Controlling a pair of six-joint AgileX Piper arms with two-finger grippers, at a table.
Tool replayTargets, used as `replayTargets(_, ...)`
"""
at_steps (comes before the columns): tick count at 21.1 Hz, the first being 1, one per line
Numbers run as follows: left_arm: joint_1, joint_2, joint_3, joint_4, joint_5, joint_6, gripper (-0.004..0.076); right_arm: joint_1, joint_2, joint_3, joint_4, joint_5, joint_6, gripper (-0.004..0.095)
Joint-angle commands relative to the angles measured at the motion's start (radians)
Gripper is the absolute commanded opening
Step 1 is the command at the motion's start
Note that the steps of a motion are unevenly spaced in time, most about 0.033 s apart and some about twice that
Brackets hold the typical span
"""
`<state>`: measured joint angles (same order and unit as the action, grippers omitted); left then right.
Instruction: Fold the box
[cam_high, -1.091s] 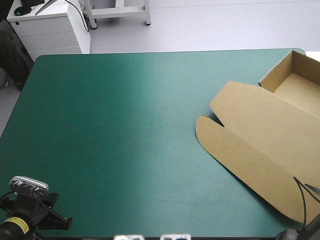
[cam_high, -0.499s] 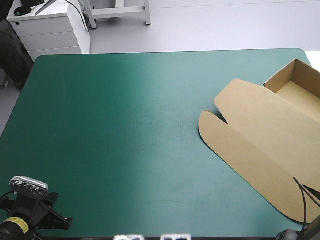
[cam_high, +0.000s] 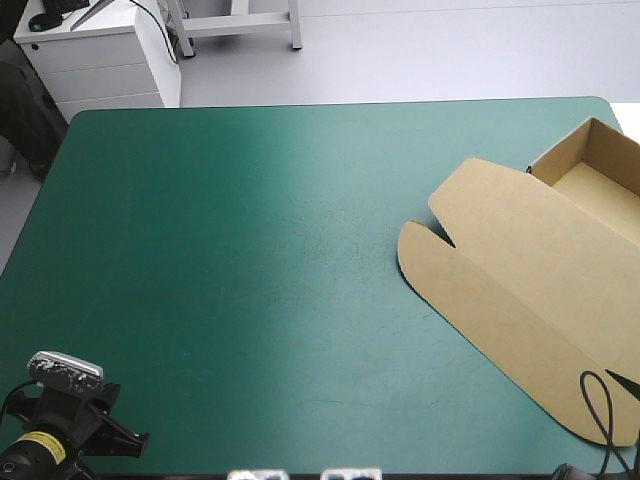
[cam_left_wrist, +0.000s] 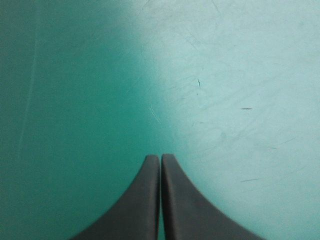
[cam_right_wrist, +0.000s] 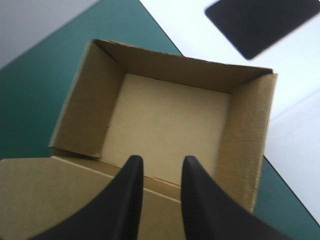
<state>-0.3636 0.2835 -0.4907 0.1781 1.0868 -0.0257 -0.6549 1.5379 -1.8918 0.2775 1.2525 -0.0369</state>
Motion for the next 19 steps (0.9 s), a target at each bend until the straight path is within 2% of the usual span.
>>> replayTargets(1,-0.004,0.011,-0.022,0.012,-0.062,-0.002,-0.0008,-0.003,-0.13,-0.028,0.12,-0.005,-0.054,0.0083)
replayTargets(3,-0.004,0.011,-0.022,0.012,-0.052,-0.002,-0.0008,-0.003,-0.179,-0.028,0.162,-0.005,-0.068,0.0036)
replayTargets(5,-0.004,0.011,-0.022,0.012,-0.037,-0.01,-0.0008,0.023,-0.231,-0.028,0.158,-0.005,-0.071,0.0023)
replayTargets(7,-0.004,0.011,-0.022,0.012,-0.022,-0.01,-0.0008,0.115,-0.295,-0.017,0.115,-0.005,-0.071,0.0024)
replayTargets(8,-0.004,0.011,-0.022,0.012,-0.018,-0.012,-0.0008,0.215,-0.346,0.025,0.064,-0.005,-0.078,0.0024)
replayTargets(9,-0.004,0.011,-0.022,0.012,-0.018,-0.011,-0.0008,0.268,-0.374,0.058,0.028,-0.005,-0.078,0.0024)
replayTargets(10,-0.004,0.011,-0.022,0.012,-0.018,-0.011,-0.0008,0.357,-0.427,0.128,-0.039,-0.005,-0.078,0.0021)
replayTargets(12,-0.004,0.011,-0.022,0.012,-0.018,-0.011,-0.0008,0.454,-0.513,0.256,-0.126,-0.005,-0.062,0.0014)
replayTargets(14,-0.004,0.011,-0.022,0.012,-0.018,-0.011,-0.0008,0.502,-0.61,0.402,-0.146,-0.005,-0.059,0.0001)
replayTargets(19,-0.004,0.011,-0.022,0.031,-0.018,-0.011,-0.0008,0.505,-0.848,0.777,-0.116,-0.005,-0.11,0.0)
